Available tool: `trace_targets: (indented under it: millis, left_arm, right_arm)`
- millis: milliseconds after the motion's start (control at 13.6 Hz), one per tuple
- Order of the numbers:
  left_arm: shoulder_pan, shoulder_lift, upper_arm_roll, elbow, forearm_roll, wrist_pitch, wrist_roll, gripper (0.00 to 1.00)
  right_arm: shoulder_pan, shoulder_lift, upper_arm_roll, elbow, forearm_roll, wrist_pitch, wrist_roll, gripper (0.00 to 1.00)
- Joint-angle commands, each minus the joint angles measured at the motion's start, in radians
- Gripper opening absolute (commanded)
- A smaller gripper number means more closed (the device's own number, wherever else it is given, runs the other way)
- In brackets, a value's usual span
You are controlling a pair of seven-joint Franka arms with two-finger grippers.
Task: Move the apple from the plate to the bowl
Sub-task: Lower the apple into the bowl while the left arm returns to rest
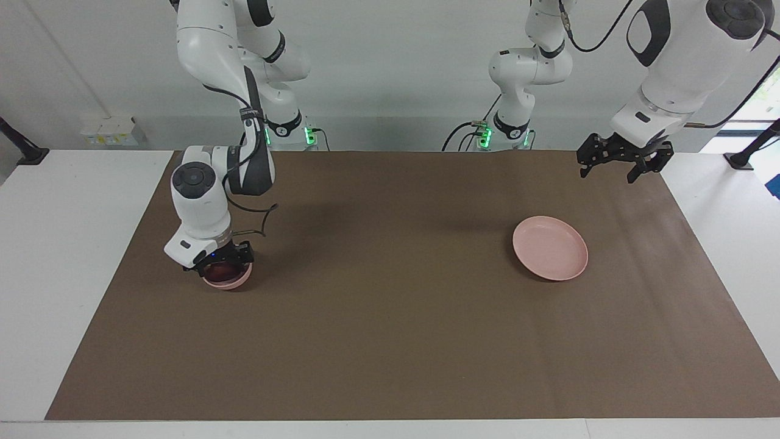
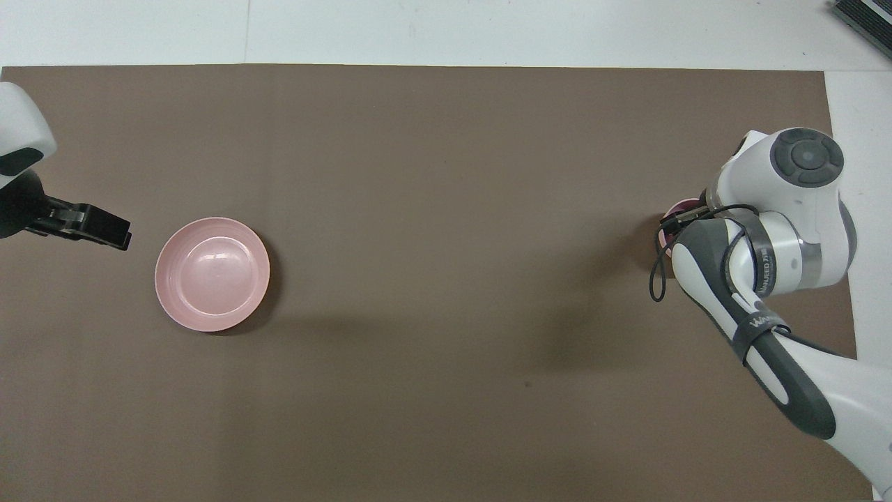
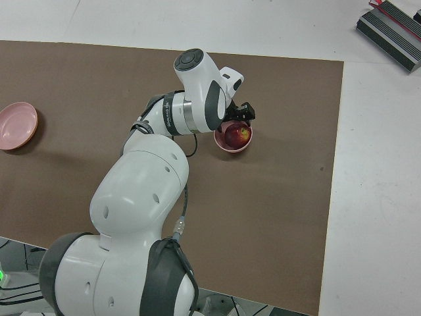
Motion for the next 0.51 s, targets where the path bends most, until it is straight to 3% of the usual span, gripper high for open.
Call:
trace_targets:
  millis: [0,147,441]
  left_arm:
    - [0.012,-0.025,-0.001,-0.004,-0.027,-0.048,0.012,1.00]
    - [0.022,-0.027,0.002,-0.004,-0.100,-0.064,-0.002,1.00]
    - [0.027,-0.037,0.011,-0.001,-0.094,-0.070,-0.002,1.00]
  right_arm:
    - [-0.003,-0.046,0.014,-0.004,0.000,-0.054,0.029,1.00]
    - [-0.003,-0.089,0.015,-0.004,0.058,-0.103,0.028,1.00]
    - [-0.003,-0.201,0.015,-0.002,0.103,-0.212,0.026,1.00]
